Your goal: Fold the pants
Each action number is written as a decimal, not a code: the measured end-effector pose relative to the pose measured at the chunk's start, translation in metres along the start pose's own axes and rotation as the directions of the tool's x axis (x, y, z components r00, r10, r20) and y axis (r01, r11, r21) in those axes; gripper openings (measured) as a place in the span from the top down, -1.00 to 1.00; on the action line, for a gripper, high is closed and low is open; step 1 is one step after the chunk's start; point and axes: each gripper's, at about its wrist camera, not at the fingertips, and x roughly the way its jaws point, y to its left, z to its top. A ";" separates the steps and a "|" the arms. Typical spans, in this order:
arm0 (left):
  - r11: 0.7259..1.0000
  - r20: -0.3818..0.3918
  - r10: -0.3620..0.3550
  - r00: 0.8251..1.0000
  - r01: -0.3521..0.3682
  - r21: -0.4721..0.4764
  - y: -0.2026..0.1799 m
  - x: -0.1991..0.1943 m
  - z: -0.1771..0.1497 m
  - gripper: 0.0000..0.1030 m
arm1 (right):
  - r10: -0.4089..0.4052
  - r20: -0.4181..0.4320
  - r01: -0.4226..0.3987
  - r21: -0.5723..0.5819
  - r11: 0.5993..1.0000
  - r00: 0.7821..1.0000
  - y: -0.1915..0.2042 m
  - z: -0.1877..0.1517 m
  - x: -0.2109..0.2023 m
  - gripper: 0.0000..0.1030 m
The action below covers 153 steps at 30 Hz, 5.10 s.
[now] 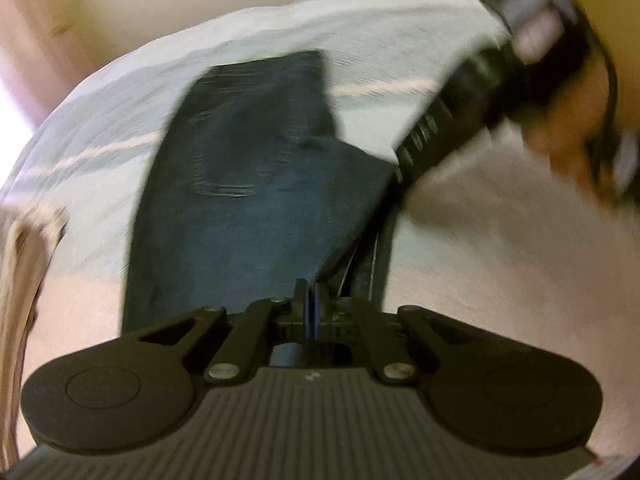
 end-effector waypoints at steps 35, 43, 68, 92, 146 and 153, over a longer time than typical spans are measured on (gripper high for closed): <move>0.380 -0.544 0.259 0.798 -0.602 -0.702 0.015 -0.225 -0.403 0.69 | 0.052 -0.338 -0.292 -0.714 0.637 0.940 0.233 -0.130 0.100 0.27; 0.357 -0.546 0.242 0.802 -0.597 -0.719 -0.016 -0.257 -0.485 0.66 | -0.092 -0.203 -0.088 -0.732 0.675 0.975 0.245 -0.199 0.096 0.27; 0.366 -0.358 0.322 0.876 -0.464 -0.806 0.097 -0.219 -0.490 0.84 | 0.140 -0.305 -0.333 -0.797 0.504 0.942 0.341 -0.218 0.196 0.27; 0.807 -0.268 0.287 0.920 -0.382 -0.450 0.015 -0.306 -0.552 -0.06 | 0.160 -0.165 -0.028 -0.776 -0.630 0.973 0.341 -0.582 0.108 0.25; 0.885 -0.085 0.115 0.990 -0.063 0.462 0.144 0.018 -0.019 0.88 | 0.262 0.145 -0.199 -0.349 0.916 0.954 0.123 -0.126 0.002 1.00; 0.929 -0.117 0.136 0.984 -0.086 0.359 0.142 0.089 -0.028 0.24 | 0.176 0.078 -0.154 -0.226 0.962 0.981 0.054 -0.105 0.058 0.97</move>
